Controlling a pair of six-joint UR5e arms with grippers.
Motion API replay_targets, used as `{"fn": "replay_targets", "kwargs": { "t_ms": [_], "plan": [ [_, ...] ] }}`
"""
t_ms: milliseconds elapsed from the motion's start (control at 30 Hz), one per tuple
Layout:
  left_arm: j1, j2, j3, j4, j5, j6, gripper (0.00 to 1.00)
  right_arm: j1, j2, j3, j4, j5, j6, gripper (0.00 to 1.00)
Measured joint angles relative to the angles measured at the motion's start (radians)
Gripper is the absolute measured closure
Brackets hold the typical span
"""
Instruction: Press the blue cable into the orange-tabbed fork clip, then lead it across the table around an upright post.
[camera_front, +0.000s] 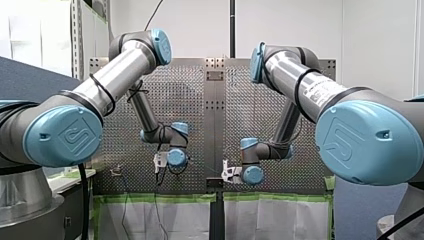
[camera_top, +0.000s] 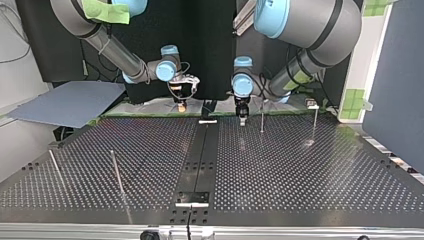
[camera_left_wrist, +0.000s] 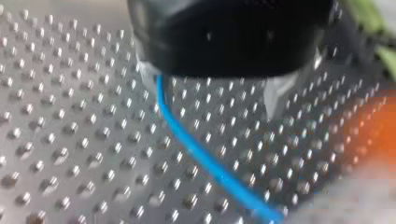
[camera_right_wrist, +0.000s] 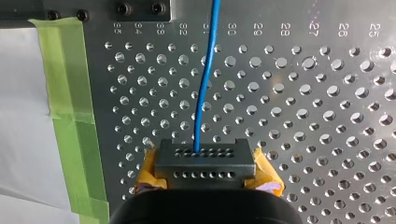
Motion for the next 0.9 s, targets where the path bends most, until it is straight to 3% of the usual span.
{"fn": "replay_targets", "kwargs": {
  "t_ms": [500, 900],
  "plan": [
    [-0.013, 0.000, 0.008, -0.088, -0.024, 0.045, 0.01, 0.000, 0.000, 0.000, 0.000, -0.002, 0.000, 1.00],
    [-0.025, 0.004, 0.007, -0.093, -0.035, 0.048, 0.01, -0.001, 0.007, 0.000, 0.007, -0.002, -0.007, 1.00]
  ]
}}
